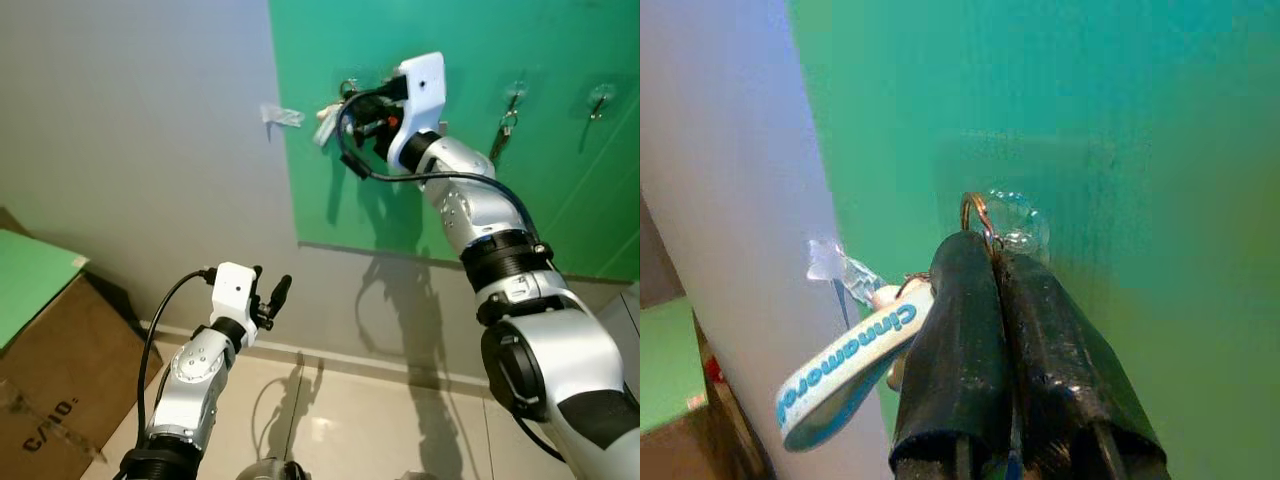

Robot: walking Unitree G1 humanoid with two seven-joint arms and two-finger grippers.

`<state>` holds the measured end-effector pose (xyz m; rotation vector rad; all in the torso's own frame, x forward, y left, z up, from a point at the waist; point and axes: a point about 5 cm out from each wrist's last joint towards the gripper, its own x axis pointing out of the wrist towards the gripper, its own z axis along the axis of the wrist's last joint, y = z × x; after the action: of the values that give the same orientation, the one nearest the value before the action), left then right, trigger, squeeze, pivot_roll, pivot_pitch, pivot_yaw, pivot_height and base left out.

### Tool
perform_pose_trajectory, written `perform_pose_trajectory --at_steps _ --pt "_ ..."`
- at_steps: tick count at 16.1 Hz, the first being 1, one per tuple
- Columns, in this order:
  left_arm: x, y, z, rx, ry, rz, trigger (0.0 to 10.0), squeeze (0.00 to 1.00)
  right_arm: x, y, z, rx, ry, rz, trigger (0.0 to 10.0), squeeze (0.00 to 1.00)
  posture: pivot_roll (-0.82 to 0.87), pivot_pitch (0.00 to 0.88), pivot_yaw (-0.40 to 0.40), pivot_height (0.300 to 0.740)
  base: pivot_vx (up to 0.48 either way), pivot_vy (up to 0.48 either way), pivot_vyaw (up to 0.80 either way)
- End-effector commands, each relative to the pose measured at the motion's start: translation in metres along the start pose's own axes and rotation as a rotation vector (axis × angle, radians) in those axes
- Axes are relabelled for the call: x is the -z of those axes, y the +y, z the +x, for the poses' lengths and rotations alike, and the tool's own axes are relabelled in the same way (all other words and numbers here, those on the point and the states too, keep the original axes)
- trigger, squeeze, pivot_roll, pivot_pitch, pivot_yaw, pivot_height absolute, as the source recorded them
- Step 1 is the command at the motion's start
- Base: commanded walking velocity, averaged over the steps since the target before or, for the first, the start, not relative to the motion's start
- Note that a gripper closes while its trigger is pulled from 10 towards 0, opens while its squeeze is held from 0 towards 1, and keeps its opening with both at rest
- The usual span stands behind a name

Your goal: Hang keys on a hook

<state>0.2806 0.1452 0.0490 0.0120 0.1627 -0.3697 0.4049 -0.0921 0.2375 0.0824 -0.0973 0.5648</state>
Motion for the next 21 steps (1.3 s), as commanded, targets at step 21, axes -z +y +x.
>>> perform_pose_trajectory --at_steps 21 --pt "0.005 -0.003 -0.003 0.005 0.026 0.003 10.0 0.00 -0.009 0.013 -0.007 -0.053 -0.190 -0.311 0.0 0.00 -0.19 0.000 0.071 0.740 0.000 0.000 0.00"
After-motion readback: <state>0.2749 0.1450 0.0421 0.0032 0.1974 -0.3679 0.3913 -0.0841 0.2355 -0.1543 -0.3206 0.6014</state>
